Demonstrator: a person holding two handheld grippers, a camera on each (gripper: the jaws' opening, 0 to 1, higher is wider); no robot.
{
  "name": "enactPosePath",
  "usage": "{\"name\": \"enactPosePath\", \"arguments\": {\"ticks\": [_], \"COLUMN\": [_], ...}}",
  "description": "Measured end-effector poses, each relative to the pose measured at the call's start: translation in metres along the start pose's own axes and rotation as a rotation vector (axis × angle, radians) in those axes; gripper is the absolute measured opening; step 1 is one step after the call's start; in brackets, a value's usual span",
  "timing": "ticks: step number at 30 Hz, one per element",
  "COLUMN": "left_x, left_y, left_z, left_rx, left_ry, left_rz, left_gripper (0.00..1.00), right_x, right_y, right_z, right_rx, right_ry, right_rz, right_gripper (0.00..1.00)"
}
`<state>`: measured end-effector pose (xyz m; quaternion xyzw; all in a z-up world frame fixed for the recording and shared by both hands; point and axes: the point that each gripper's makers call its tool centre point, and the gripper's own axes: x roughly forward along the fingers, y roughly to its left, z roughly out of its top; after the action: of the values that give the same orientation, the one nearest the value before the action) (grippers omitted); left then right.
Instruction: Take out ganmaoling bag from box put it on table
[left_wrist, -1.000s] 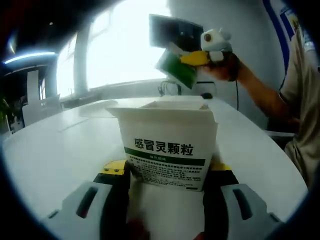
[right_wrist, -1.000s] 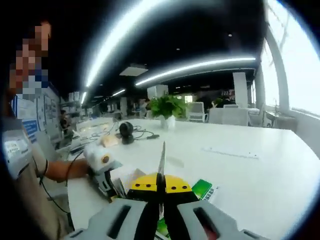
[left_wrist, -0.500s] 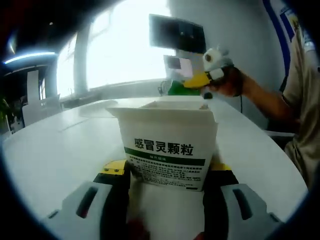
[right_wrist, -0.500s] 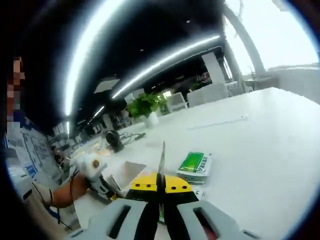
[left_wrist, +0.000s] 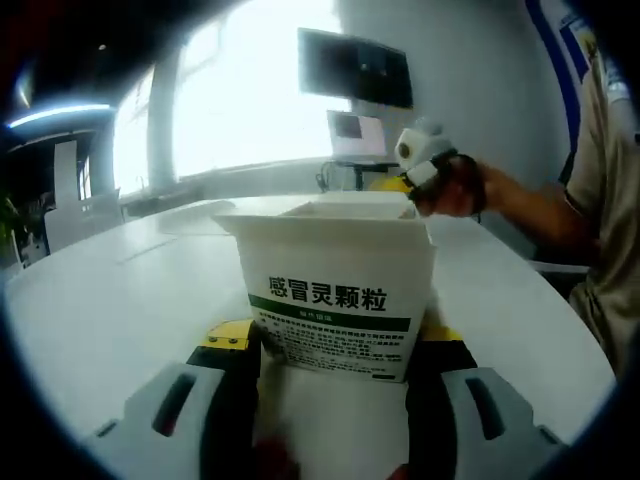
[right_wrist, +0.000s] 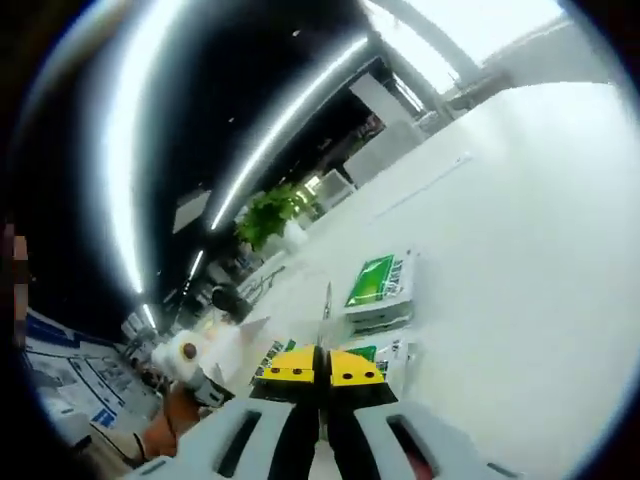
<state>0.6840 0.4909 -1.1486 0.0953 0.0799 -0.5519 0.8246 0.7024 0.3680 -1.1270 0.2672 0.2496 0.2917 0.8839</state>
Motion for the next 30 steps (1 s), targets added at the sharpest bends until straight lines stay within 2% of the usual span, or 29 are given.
{"name": "enactPosePath", "arguments": {"ticks": [2,9,12,15,22,25,28,30], "left_x": [0.000,0.000,0.000,0.000,0.000,0.000,0.000,0.000], "left_y": [0.000,0.000,0.000,0.000,0.000,0.000,0.000,0.000], "left_z": [0.000,0.000,0.000,0.000,0.000,0.000,0.000,0.000], "left_rx": [0.000,0.000,0.000,0.001,0.001,0.002,0.002,0.002], "left_ry": [0.000,0.000,0.000,0.000,0.000,0.000,0.000,0.000], "left_rz": [0.000,0.000,0.000,0.000,0.001,0.001,0.001,0.001], "left_gripper": [0.49,0.49,0.49,0.49,0.49,0.49,0.49,0.49], "right_x": [0.001,0.003,0.002,0.001,-0.003,-0.005,-0.008,-0.011], "right_y": [-0.005,-0.011,-0.016,-0.017,-0.022,-0.023,-0.021,-0.014], "right_z": [-0.002,-0.005,-0.004,-0.002,0.003,0.004,0.006,0.013], "right_rx": [-0.043,-0.317,-0.455,-0.552,-0.684,-0.730,-0.707,-0.678], "right_ry": [0.006,0.025,0.033,0.032,0.034,0.036,0.019,-0.023], "right_rz": [-0.038,-0.139,-0.197,-0.237,-0.314,-0.342,-0.334,-0.308], "right_gripper": [0.00,0.00,0.04,0.07,0.16,0.17,0.17,0.15]}}
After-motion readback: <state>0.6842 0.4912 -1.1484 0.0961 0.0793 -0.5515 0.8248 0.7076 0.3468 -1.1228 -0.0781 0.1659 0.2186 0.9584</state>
